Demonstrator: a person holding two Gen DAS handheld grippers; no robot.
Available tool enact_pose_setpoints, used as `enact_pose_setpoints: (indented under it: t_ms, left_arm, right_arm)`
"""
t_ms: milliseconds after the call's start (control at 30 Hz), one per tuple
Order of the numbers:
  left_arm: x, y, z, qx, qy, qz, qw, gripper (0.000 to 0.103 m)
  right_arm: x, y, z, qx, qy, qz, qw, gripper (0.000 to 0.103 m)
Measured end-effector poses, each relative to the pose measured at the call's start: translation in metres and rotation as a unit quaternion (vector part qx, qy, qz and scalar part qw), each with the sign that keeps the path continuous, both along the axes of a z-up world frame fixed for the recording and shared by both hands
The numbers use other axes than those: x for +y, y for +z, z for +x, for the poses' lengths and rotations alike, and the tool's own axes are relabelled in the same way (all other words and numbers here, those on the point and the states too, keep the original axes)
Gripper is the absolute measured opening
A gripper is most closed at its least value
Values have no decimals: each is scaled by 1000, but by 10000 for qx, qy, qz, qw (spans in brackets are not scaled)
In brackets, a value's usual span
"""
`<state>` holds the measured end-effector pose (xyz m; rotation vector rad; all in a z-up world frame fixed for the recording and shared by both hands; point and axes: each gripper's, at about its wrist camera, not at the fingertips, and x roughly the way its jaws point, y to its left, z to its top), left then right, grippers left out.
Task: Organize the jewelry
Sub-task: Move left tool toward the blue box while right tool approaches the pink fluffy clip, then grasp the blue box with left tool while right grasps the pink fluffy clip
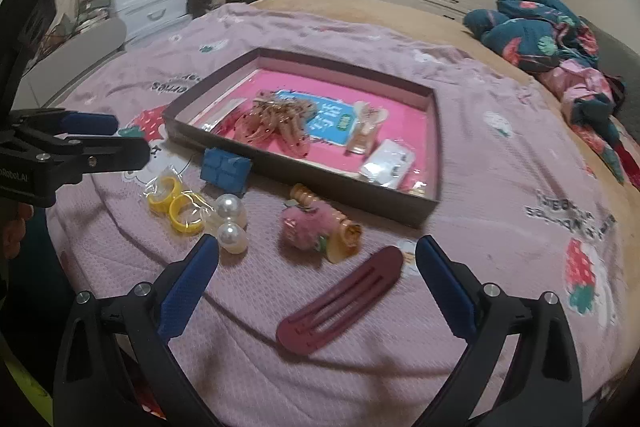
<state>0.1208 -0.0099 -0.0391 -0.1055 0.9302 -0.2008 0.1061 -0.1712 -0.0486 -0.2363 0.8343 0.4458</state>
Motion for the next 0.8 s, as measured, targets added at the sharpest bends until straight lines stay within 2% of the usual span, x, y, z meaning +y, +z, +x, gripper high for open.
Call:
enact_pose_setpoints:
  t_ms: [67,167,267,433,467,633,733,800]
  left_arm:
    - [-2,-4,5,51,-39,8,10000,92]
    - [-2,-12,13,154,-57,-20,9999,88]
    - [-3,-21,20,283,-86,-25,9996,82]
    - [-7,-31,32,439,-122,-130,9989,78]
    - [-9,-33,35,479,-132,-148,9987,78]
    - [-21,-44,48,619,-220,-199,9976,76]
    - [-28,-51,56,685,-253,-194,9971,70]
    - [-32,-55,60,749,-269,-206,9966,54]
  right_arm:
    - [4,-9,8,151,70,4,9999,80]
    - [7,-19,18,328,69,47,9994,75]
    - [9,-28,28,490,51,110,9987,58]
    - [6,-34,37,586,-24,253,9980,35]
    - [3,-35,39,660,7,350,9972,27]
    - [-6,-33,37,695,-46,531,9962,25]
    - [-15,-27,34,689,-122,649,9954,25]
    - [-20,-23,32,684,-165,708,9950,25]
